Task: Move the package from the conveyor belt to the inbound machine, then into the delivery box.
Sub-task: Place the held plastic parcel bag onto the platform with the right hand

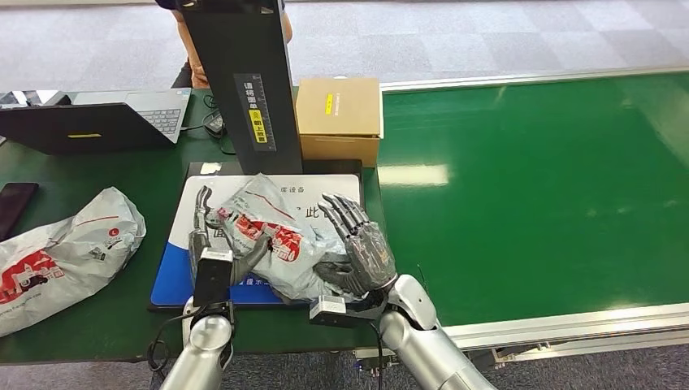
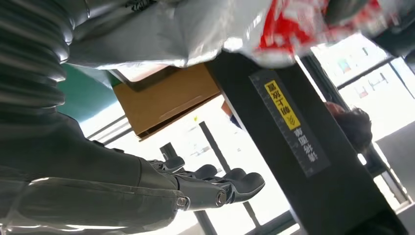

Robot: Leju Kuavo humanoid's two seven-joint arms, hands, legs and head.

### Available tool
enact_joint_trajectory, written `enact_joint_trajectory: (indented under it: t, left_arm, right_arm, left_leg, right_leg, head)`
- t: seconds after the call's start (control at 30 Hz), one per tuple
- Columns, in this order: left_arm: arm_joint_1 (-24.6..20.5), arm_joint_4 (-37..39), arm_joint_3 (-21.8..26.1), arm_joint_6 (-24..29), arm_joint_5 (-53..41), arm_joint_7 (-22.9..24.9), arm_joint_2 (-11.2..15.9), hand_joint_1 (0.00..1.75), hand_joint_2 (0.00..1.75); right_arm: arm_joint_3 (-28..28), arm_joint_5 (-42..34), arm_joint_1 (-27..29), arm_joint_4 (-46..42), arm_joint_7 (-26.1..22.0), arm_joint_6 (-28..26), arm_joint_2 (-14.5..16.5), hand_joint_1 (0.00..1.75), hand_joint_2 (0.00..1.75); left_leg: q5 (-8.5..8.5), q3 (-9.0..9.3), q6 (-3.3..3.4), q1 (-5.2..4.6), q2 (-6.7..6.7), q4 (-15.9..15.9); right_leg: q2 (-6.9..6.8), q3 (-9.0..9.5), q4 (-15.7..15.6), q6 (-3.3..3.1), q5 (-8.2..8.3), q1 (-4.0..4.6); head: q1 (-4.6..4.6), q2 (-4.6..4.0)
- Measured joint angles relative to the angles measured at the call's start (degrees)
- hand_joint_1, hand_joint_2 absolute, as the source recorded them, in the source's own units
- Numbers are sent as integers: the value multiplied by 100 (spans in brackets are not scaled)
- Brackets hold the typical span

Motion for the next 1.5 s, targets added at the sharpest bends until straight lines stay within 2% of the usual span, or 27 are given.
enact_joint_trajectory:
  t: [0.13,0.23,0.33,0.47,0.57,0.63,0.73,0.8,0.93,1.1,1.27,1.5]
  left_arm:
    - [155,-233,125,945,-948,444,9,0,175]
    - [287,-454,385,1052,-1705,513,-58,0,175]
    - [422,-829,1104,1064,-2651,387,-271,0,175]
    - [575,-1255,1908,1066,-2755,197,-352,0,175]
    - [682,-1501,2080,1064,-2346,211,-333,0,175]
    - [789,-1650,1964,1023,-2080,323,-292,0,175]
    - [1010,-1921,1531,747,-1786,459,-157,0,175]
    - [1135,-2127,1190,356,-1525,476,-21,0,175]
    - [1343,-2537,623,-565,-1042,372,247,0,175]
    - [1460,-2815,165,-1344,-1227,373,497,0,175]
    - [1344,-2823,-204,-1905,-1368,435,666,0,175]
    - [787,-2501,-820,-2724,-1737,733,916,0,175]
  right_arm:
    - [28,-121,282,-483,100,25,-52,0,175]
    - [38,-164,458,-762,116,43,-93,0,175]
    - [39,-198,663,-1076,136,53,-137,0,175]
    - [38,-209,938,-1483,160,55,-204,0,175]
    - [35,-230,1096,-1767,198,57,-256,0,175]
    - [28,-281,1200,-1941,204,59,-302,0,175]
    - [-18,-475,1395,-2206,133,64,-386,0,175]
    - [-71,-739,1529,-2384,21,164,-437,0,175]
    - [-235,-1753,1834,-2853,-268,651,-516,0,175]
    - [-691,-2352,2355,-3590,-260,842,-528,0,175]
    - [-1090,-2376,2672,-4018,-134,1023,-513,0,175]
    - [-1444,-2276,2637,-3991,-37,1241,-381,0,175]
  left_leg:
    - [-1,-2,-1,0,0,0]
    - [-1,-4,-1,0,0,-1]
    - [-2,-1,-2,0,3,-1]
    - [-2,0,-2,1,7,-1]
    - [-2,-1,-3,1,6,-1]
    - [-2,-1,-2,1,6,-1]
    - [-3,-4,-2,0,5,-1]
    - [-5,-5,0,-1,3,-1]
    - [-7,-5,1,-1,2,-1]
    - [-8,-5,1,-1,2,-1]
    - [-8,-5,1,-1,2,-1]
    - [-1,-2,-2,-1,3,-1]
  right_leg:
    - [0,-2,0,-1,-2,0]
    - [0,-2,0,-1,-2,0]
    - [2,-2,0,0,-1,0]
    - [5,-5,0,-1,-1,1]
    - [4,-5,0,-2,-2,1]
    - [4,-5,0,-2,-2,1]
    - [3,-5,-2,-1,-2,-1]
    - [3,-5,-2,-1,-2,-2]
    - [3,-7,-4,-1,-3,-2]
    - [2,-8,-3,-3,-4,-1]
    - [2,-9,-3,-3,-4,-1]
    - [3,-5,-2,-2,3,-1]
  head:
    - [0,0]
    - [0,0]
    - [1,0]
    - [0,0]
    - [-1,0]
    - [0,0]
    - [1,0]
    - [2,0]
    - [1,0]
    - [0,0]
    - [1,0]
    - [1,0]
